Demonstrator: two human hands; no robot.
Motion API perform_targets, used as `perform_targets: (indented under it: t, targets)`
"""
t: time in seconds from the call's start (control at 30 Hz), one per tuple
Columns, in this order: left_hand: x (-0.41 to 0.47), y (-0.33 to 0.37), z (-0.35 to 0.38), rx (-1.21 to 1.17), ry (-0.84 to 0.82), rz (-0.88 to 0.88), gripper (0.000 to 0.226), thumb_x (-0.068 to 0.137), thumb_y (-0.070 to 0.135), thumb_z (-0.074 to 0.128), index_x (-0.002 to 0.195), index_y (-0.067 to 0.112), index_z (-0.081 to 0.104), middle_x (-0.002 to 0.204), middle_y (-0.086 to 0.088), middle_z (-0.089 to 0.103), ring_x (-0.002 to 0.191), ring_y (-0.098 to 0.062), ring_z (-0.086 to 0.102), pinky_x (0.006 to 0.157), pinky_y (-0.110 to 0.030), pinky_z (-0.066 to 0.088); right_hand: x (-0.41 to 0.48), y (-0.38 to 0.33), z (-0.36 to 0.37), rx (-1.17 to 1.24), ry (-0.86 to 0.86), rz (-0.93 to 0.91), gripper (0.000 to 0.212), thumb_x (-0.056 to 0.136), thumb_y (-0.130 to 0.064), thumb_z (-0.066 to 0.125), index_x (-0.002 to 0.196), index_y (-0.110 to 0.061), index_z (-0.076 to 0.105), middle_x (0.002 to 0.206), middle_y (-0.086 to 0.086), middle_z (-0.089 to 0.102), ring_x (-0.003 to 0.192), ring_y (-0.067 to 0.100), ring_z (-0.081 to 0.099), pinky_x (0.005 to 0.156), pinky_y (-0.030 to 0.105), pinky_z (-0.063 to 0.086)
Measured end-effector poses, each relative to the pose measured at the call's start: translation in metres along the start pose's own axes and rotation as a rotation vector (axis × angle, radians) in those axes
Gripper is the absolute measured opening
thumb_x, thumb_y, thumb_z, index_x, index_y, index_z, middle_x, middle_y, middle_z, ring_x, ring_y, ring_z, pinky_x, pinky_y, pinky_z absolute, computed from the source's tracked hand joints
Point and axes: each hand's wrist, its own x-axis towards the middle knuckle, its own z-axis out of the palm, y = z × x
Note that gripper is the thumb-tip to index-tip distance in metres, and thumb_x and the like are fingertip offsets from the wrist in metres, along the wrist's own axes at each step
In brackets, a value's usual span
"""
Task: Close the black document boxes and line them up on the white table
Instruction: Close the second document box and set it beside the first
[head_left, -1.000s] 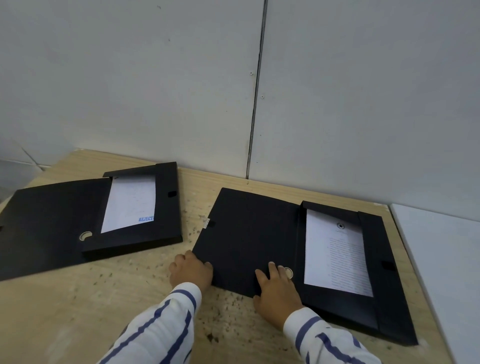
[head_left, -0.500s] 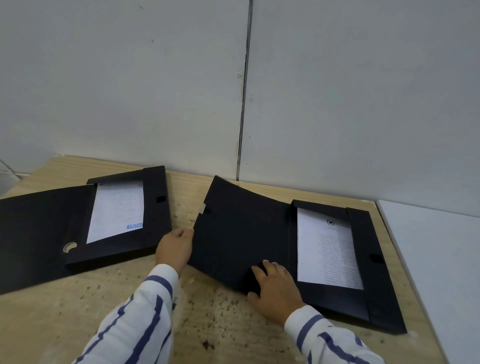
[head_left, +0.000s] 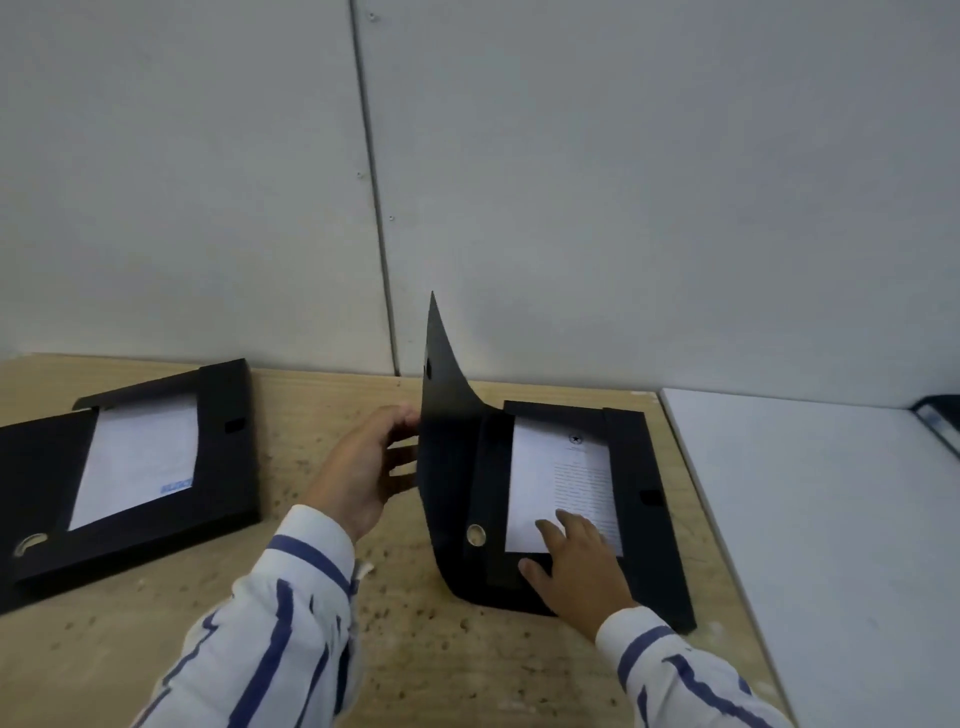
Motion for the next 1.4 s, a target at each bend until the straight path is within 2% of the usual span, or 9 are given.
perform_targets:
  t: [0.13, 0.3, 0.47, 0.7, 0.87, 0.97, 1.07, 1.23, 1.4]
  targets:
    - [0.008, -0.016, 0.055, 0.144, 0.079, 0.034, 0.033, 0.092, 0.040, 0.049, 0.113, 0.019, 0.062, 0.103, -0.002, 0.067, 0.098, -0.023, 0.064, 0.084, -0.041, 0.052, -0.011, 0.039, -0.013, 0.011, 0.034, 0.076, 0.061, 0.091, -0.054, 0.042, 0.142, -0.023, 0.032, 0.155, 0.009, 0.025, 0.144, 0.027, 0.019, 0.117, 0.041, 0.022]
    - [0.023, -0.053, 0.107, 0.428, 0.091, 0.100, 0.022, 0.095, 0.035, 0.048, 0.112, 0.025, 0.059, 0.114, -0.012, 0.066, 0.098, -0.026, 0.063, 0.091, -0.049, 0.053, -0.020, 0.077, -0.024, 0.108, 0.004, 0.127, 0.059, 0.092, -0.048, 0.047, 0.142, -0.020, 0.035, 0.157, 0.009, 0.022, 0.145, 0.029, 0.015, 0.118, 0.040, 0.022]
    - [0.039, -0.093, 0.127, 0.792, 0.117, 0.024, 0.056, 0.091, 0.051, 0.048, 0.139, 0.022, 0.045, 0.143, -0.008, 0.047, 0.128, -0.029, 0.047, 0.110, -0.045, 0.037, -0.022, 0.102, -0.035, 0.332, 0.030, 0.157, 0.051, 0.093, -0.035, 0.051, 0.141, -0.018, 0.038, 0.149, 0.007, 0.038, 0.135, 0.024, 0.038, 0.111, 0.036, 0.037]
    - [0.048, -0.135, 0.132, 1.048, 0.119, -0.048, 0.073, 0.086, 0.059, 0.049, 0.148, 0.025, 0.030, 0.159, -0.004, 0.023, 0.145, -0.030, 0.023, 0.117, -0.047, 0.025, -0.023, 0.125, -0.048, 0.908, 0.135, 0.207, 0.030, 0.100, -0.039, 0.033, 0.120, -0.031, 0.054, 0.115, -0.004, 0.065, 0.108, 0.018, 0.061, 0.098, 0.043, 0.050]
    - [0.051, -0.151, 0.137, 1.210, 0.161, -0.054, 0.077, 0.083, 0.063, 0.048, 0.149, 0.029, 0.026, 0.161, -0.002, 0.018, 0.147, -0.029, 0.016, 0.118, -0.048, 0.023, -0.021, 0.135, -0.047, 0.905, 0.143, 0.220, 0.037, 0.097, -0.053, 0.022, 0.112, -0.041, 0.053, 0.112, -0.011, 0.060, 0.106, 0.011, 0.056, 0.090, 0.030, 0.043]
    - [0.050, -0.158, 0.140, 1.316, 0.178, -0.072, 0.078, 0.083, 0.065, 0.046, 0.150, 0.031, 0.021, 0.162, 0.000, 0.013, 0.148, -0.029, 0.011, 0.119, -0.050, 0.021, -0.022, 0.134, -0.051, 0.864, 0.066, 0.178, 0.033, 0.097, -0.045, 0.038, 0.127, -0.033, 0.046, 0.123, -0.007, 0.058, 0.115, 0.016, 0.055, 0.097, 0.036, 0.046]
    - [0.049, -0.161, 0.144, 1.363, 0.183, -0.094, 0.078, 0.084, 0.065, 0.044, 0.150, 0.031, 0.018, 0.163, 0.000, 0.010, 0.149, -0.030, 0.006, 0.120, -0.050, 0.018, -0.022, 0.132, -0.048, 0.717, 0.047, 0.171, 0.055, 0.093, -0.030, 0.054, 0.141, -0.022, 0.029, 0.139, 0.001, 0.049, 0.125, 0.022, 0.050, 0.104, 0.041, 0.045]
    - [0.047, -0.160, 0.143, 1.398, 0.161, -0.095, 0.077, 0.087, 0.059, 0.048, 0.151, 0.029, 0.019, 0.163, 0.000, 0.007, 0.150, -0.029, 0.004, 0.120, -0.046, 0.015, -0.027, 0.128, -0.025, 0.583, -0.053, 0.210, 0.066, 0.095, -0.027, 0.050, 0.149, -0.015, 0.013, 0.150, 0.006, 0.033, 0.136, 0.025, 0.037, 0.110, 0.038, 0.039]
    - [0.042, -0.155, 0.125, 1.009, 0.258, -0.158, 0.079, 0.082, 0.041, 0.068, 0.146, 0.016, 0.030, 0.150, -0.011, 0.036, 0.135, -0.031, 0.040, 0.112, -0.047, 0.037, -0.028, 0.124, -0.018, 0.616, -0.065, 0.271, 0.066, 0.098, -0.025, 0.044, 0.150, -0.015, 0.006, 0.150, 0.009, 0.033, 0.136, 0.026, 0.036, 0.110, 0.038, 0.038]
